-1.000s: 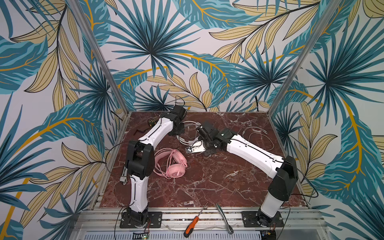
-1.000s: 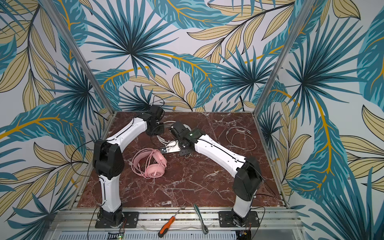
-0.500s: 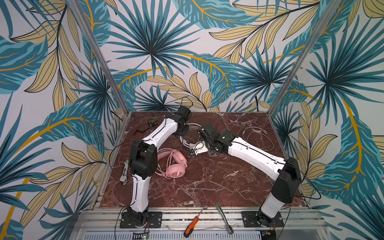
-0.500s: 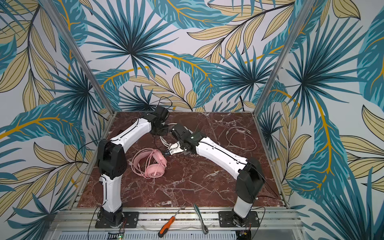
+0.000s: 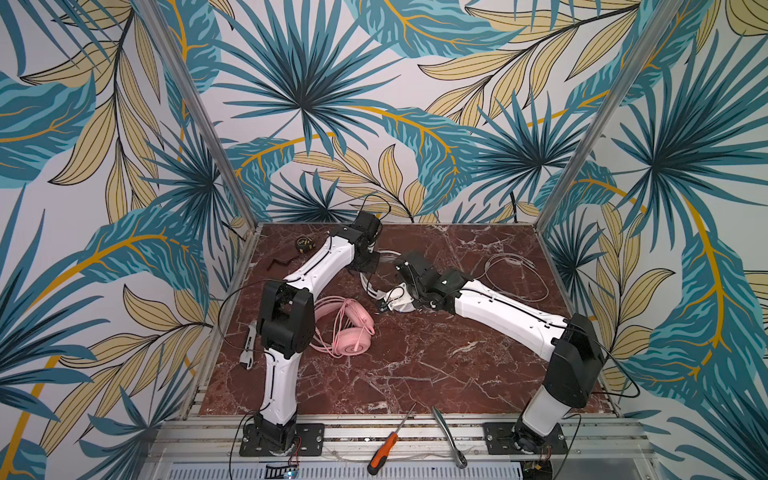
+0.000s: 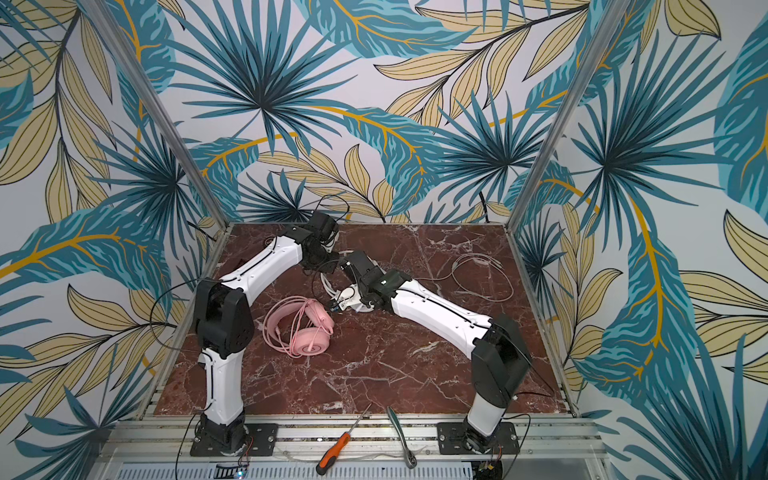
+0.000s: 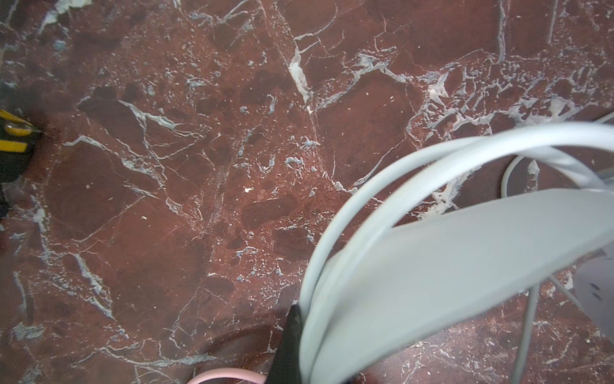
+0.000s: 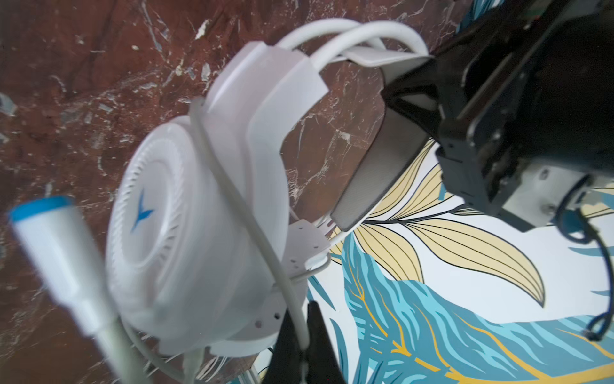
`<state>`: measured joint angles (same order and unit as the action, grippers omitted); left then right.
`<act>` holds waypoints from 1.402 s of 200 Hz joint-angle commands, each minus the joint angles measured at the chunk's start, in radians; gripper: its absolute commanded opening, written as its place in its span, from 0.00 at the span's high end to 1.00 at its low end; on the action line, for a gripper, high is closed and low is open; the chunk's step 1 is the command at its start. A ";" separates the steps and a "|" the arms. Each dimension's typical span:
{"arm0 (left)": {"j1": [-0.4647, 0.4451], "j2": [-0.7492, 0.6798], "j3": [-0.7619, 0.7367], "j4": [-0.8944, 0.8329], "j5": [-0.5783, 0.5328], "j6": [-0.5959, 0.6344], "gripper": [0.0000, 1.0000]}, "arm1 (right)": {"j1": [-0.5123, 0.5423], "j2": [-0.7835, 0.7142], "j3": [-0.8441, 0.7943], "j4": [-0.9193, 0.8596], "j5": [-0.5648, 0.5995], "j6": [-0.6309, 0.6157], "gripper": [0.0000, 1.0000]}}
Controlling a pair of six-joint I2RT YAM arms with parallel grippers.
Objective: Wrap the headphones
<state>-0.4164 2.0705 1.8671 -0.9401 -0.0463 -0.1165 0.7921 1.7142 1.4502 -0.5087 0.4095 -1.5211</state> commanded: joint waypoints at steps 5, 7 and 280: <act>-0.012 -0.003 0.025 0.002 0.058 0.057 1.00 | -0.015 -0.026 -0.027 0.097 -0.037 -0.045 1.00; -0.013 -0.005 0.025 0.002 0.059 0.057 1.00 | -0.017 -0.024 -0.026 0.097 -0.041 -0.045 1.00; -0.004 -0.124 -0.080 -0.001 0.169 0.130 1.00 | -0.275 0.063 -0.009 0.055 -0.303 0.506 0.39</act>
<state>-0.4263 2.0113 1.7935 -0.9440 0.0765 0.0025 0.5335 1.7412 1.4345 -0.4461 0.1555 -1.1309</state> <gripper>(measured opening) 0.081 0.594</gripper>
